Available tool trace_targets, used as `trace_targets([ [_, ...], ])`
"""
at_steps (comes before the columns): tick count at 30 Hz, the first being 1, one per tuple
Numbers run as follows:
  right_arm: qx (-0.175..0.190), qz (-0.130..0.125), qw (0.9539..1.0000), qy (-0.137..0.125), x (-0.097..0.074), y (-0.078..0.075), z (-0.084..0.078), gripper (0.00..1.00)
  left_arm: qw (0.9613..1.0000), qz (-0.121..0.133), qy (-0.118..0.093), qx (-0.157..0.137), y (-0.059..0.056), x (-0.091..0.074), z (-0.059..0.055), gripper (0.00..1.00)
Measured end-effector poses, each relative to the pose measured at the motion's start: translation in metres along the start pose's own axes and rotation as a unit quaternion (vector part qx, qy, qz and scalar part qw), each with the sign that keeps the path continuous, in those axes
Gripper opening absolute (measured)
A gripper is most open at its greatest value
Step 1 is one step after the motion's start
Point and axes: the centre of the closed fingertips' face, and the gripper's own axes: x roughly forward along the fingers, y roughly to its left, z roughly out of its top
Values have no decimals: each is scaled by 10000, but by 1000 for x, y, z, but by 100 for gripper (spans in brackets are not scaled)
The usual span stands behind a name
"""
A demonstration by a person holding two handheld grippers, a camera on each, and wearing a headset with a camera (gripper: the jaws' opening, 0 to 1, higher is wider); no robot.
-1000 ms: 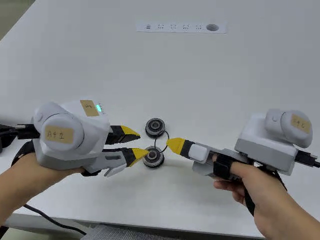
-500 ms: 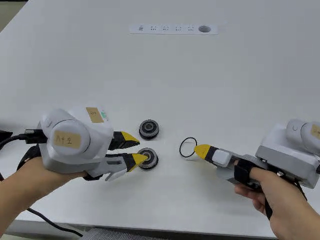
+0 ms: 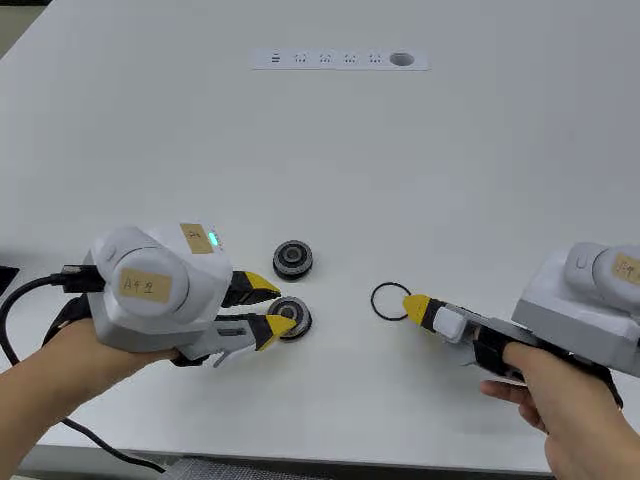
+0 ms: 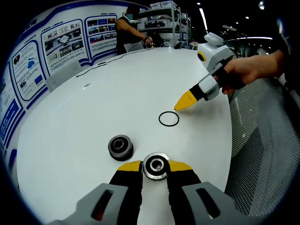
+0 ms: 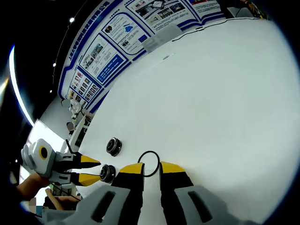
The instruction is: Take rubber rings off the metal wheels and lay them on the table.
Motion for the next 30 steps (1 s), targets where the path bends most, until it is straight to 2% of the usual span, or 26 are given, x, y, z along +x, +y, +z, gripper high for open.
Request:
trace_targets([
  [3,-132,-36,9998,-149,-3,-2,7,18,10000,36,2,-3,2,0,1,20],
  [9,-59,47,9994,-353,-8,0,14,17,10000,-58,73,25,-1,2,-2,20],
  [30,101,315,9988,-370,-5,14,15,16,9999,-132,69,44,-3,6,-3,16],
])
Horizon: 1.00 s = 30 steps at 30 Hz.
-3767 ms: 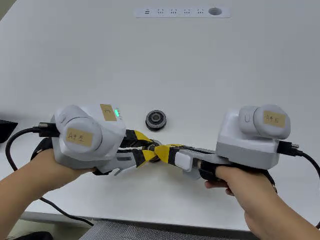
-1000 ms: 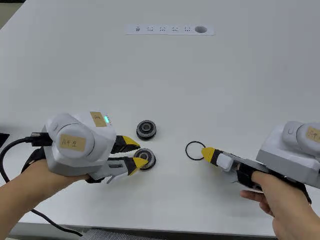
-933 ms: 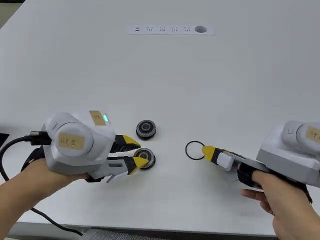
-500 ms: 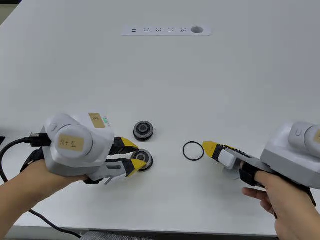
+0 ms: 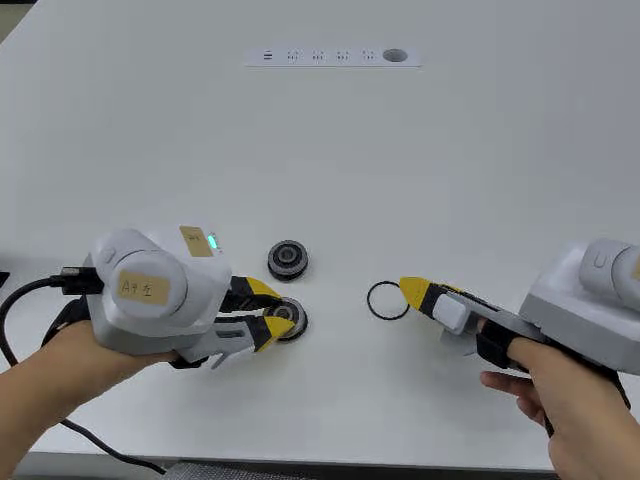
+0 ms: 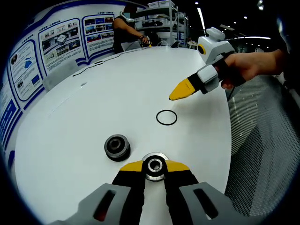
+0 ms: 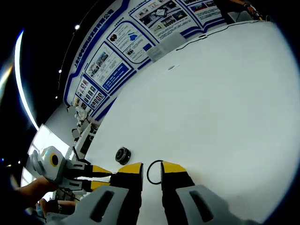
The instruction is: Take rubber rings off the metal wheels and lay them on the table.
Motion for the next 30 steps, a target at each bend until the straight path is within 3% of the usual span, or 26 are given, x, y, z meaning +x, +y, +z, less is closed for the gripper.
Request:
trace_targets([
  [4,-2,90,10000,-12,0,5,0,15,10000,-11,10,34,-1,0,0,16],
  [13,-92,570,9983,36,5,31,-1,16,9999,-45,69,96,-2,0,-1,14],
  [14,-120,678,9976,13,5,35,0,16,9999,-47,70,94,-2,0,-1,14],
  [17,-78,1360,9907,-54,4,59,1,16,9999,-54,84,106,-1,1,-1,14],
  [19,-91,1653,9862,3,4,71,-1,23,9998,-68,101,144,-2,1,-1,14],
  [21,-274,1751,9842,39,6,78,-4,30,9998,-79,109,122,-2,1,-1,14],
  [24,-247,1874,9818,181,9,85,-12,36,9997,-99,140,146,-2,1,-1,14],
  [27,-281,1886,9806,457,12,87,-26,42,9996,-137,156,164,-2,1,-1,14],
  [30,-300,1910,9797,522,14,88,-33,46,9995,-170,192,185,-3,1,0,13],
])
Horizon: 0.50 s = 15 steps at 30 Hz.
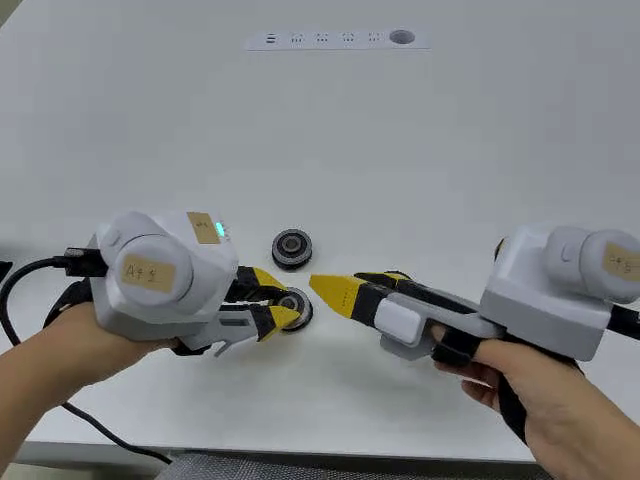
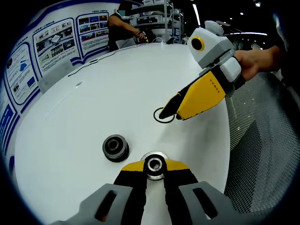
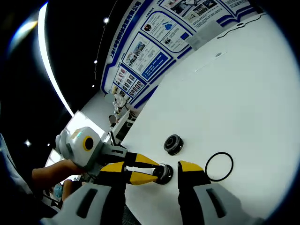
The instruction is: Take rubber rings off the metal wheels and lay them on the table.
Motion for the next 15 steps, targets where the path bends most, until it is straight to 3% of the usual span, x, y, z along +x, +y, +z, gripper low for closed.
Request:
trace_targets([
  [10,307,70,9995,67,16,5,-8,64,9999,-37,89,84,0,0,0,13],
  [15,501,168,9983,252,25,10,-18,70,9999,-35,73,85,0,0,0,13],
])
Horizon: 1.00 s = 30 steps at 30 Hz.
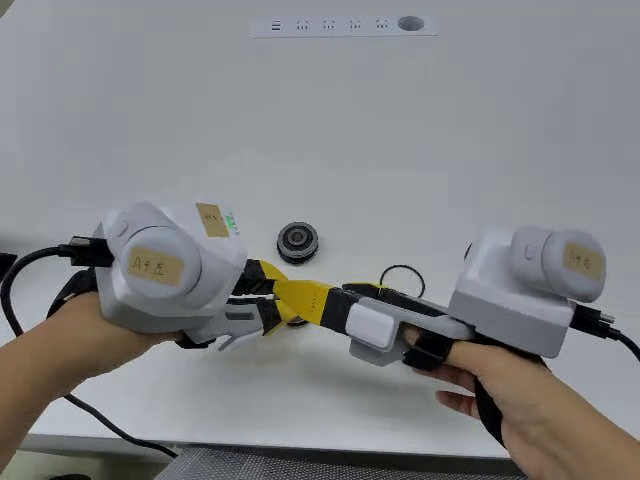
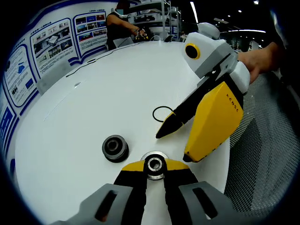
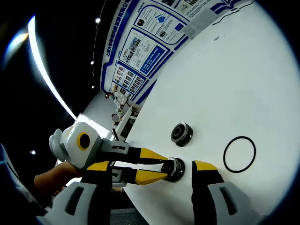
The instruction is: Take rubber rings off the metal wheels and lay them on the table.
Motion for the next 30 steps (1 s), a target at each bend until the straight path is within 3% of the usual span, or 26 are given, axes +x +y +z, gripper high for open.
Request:
trace_targets([
  [6,300,85,9995,71,6,5,-5,74,10000,14,-33,-46,0,0,0,13],
  [15,445,77,9988,167,8,6,-9,76,10000,33,-48,-61,1,1,0,13],
  [24,313,-72,9982,499,13,9,-15,75,10000,31,-50,-67,1,1,-1,13],
  [30,342,-136,9979,526,14,10,-16,76,10000,33,-46,-60,2,1,-1,13],
])
